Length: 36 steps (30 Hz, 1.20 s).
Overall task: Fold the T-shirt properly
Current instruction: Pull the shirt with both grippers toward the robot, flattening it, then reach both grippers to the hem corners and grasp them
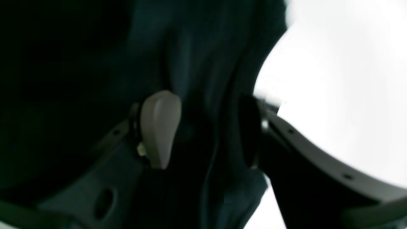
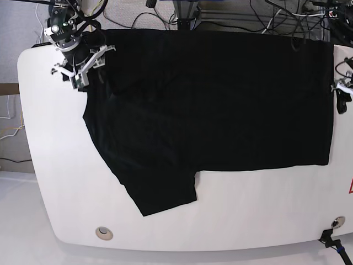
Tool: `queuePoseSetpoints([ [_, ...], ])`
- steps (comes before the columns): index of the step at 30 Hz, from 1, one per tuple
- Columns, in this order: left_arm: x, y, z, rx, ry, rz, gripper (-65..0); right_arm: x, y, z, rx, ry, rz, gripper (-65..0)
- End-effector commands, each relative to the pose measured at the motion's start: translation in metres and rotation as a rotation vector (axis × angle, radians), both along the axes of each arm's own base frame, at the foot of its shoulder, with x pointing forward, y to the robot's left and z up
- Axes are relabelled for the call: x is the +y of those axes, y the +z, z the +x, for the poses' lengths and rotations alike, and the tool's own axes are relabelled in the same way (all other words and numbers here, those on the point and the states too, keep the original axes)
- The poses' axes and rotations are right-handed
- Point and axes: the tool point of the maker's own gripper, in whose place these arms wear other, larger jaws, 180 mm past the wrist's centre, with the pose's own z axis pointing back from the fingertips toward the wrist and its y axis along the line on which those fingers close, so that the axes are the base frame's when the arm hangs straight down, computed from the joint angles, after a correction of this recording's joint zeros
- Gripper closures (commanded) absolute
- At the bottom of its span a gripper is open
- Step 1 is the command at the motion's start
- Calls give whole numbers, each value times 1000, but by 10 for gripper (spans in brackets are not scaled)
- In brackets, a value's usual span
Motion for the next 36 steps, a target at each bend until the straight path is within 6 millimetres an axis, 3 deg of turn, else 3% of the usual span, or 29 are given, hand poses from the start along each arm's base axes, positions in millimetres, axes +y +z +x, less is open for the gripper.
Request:
queuePoseSetpoints([
  [1, 11, 10, 13, -33, 25, -6, -351, -3, 13, 18, -26, 4, -22, -329],
  [7, 46, 8, 58, -71, 162, -157, -351, -11, 33, 86, -110, -29, -3, -331],
  [14, 57, -12, 106, -18, 202, -159, -352, -20, 21, 130, -84, -73, 59, -328],
  [20, 48, -49, 142, 11, 210, -234, -352, -23, 2, 149, -46, -99, 117, -327],
  [27, 35, -86, 158, 53, 166, -241, -352, -23, -4, 155, -46, -106, 138, -327],
  [30, 34, -101, 154, 80, 179, -250, -352, -24, -4, 154, -46, -107, 138, -327],
  [36, 10, -107, 164, 76, 147, -286, -351, -32, 6, 158, -69, -107, 114, -327],
])
